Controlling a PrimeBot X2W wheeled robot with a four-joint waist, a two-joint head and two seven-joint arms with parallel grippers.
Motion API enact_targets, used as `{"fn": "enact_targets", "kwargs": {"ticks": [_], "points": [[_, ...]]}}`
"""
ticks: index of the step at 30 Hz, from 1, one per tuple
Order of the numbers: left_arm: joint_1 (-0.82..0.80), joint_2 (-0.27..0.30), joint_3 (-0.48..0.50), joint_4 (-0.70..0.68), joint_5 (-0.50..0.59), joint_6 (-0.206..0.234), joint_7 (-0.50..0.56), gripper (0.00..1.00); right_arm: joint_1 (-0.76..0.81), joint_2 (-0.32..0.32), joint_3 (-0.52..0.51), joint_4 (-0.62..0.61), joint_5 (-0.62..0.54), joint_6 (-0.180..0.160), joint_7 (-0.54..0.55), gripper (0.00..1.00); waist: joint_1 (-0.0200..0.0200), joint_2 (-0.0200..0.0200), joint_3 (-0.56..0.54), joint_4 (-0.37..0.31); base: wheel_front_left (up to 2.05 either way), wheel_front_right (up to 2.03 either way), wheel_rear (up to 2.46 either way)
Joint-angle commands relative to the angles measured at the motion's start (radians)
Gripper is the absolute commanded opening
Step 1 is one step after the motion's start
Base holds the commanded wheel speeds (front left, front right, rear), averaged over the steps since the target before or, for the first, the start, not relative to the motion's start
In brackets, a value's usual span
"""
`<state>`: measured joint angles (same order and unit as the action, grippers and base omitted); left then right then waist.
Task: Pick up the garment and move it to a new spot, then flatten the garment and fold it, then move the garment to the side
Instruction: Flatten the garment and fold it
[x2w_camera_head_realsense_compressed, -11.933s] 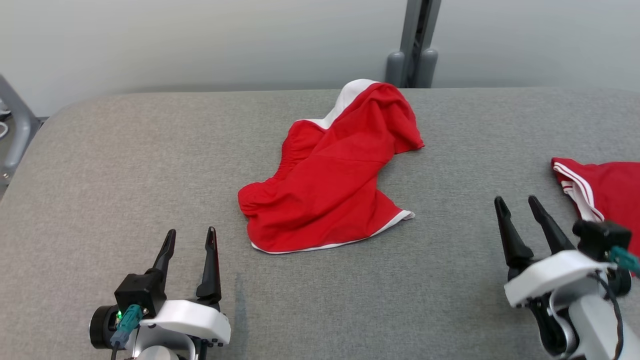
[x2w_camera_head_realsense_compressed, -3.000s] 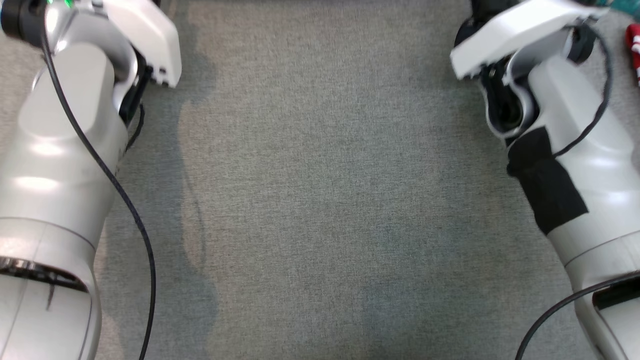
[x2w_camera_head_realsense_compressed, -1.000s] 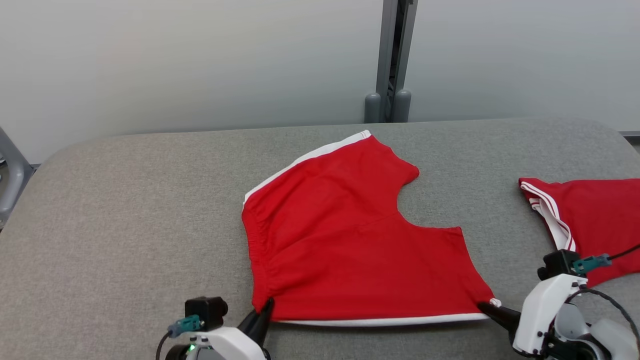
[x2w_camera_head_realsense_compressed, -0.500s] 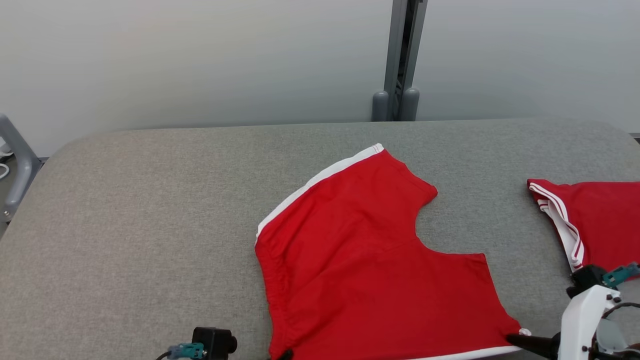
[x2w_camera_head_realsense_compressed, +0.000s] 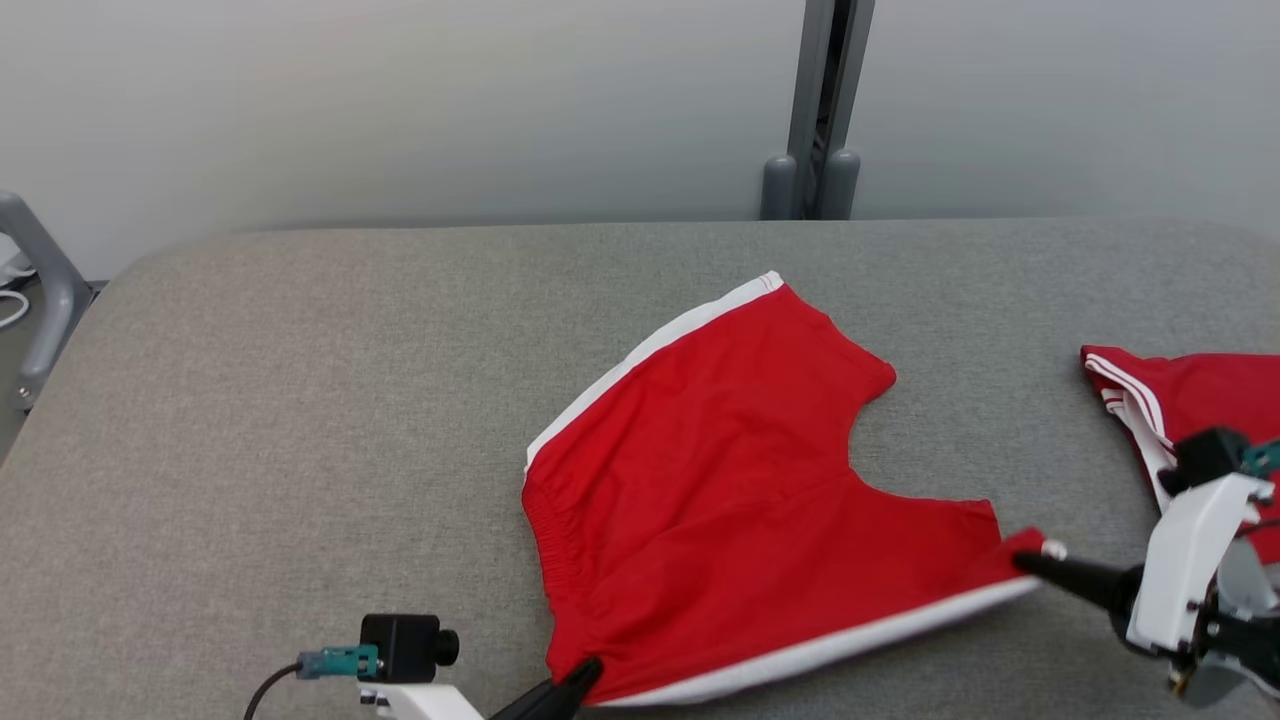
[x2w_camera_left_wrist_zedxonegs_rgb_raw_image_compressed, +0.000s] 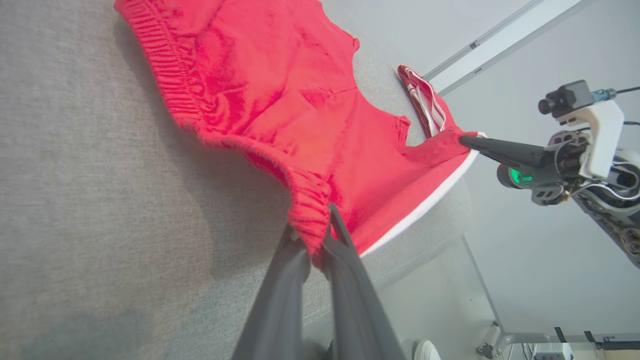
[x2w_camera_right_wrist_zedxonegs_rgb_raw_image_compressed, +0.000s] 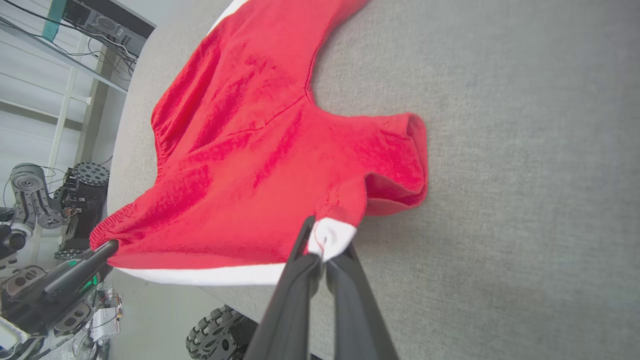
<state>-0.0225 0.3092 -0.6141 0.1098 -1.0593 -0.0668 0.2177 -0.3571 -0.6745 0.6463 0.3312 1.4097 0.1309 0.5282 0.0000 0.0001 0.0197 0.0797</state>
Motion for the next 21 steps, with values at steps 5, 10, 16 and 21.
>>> {"fn": "enact_targets", "kwargs": {"ticks": [5,10,16,21], "points": [[-0.041,-0.014,0.023,-0.052,-0.068,0.04,0.068,0.0,-0.085,0.021,-0.055,0.011,-0.044,0.0,-0.011,0.0,0.0,-0.0001,0.038,0.027,0.0,0.0,0.0],[-0.097,-0.035,0.027,-0.082,-0.11,0.048,0.126,0.0,-0.17,0.041,-0.094,0.037,-0.095,0.0,0.012,0.0,0.0,-0.0001,0.09,0.061,0.0,0.0,0.0],[-0.204,-0.071,0.041,-0.07,-0.137,0.08,0.178,0.0,-0.29,0.057,-0.127,0.086,-0.168,0.0,0.072,0.0,0.0,-0.0001,0.168,0.106,0.0,0.0,0.0],[-0.302,-0.095,0.064,-0.048,-0.163,0.097,0.216,0.0,-0.406,0.089,-0.163,0.14,-0.231,0.0,0.103,0.0,0.0,-0.0001,0.226,0.134,0.0,0.0,0.0]]}}
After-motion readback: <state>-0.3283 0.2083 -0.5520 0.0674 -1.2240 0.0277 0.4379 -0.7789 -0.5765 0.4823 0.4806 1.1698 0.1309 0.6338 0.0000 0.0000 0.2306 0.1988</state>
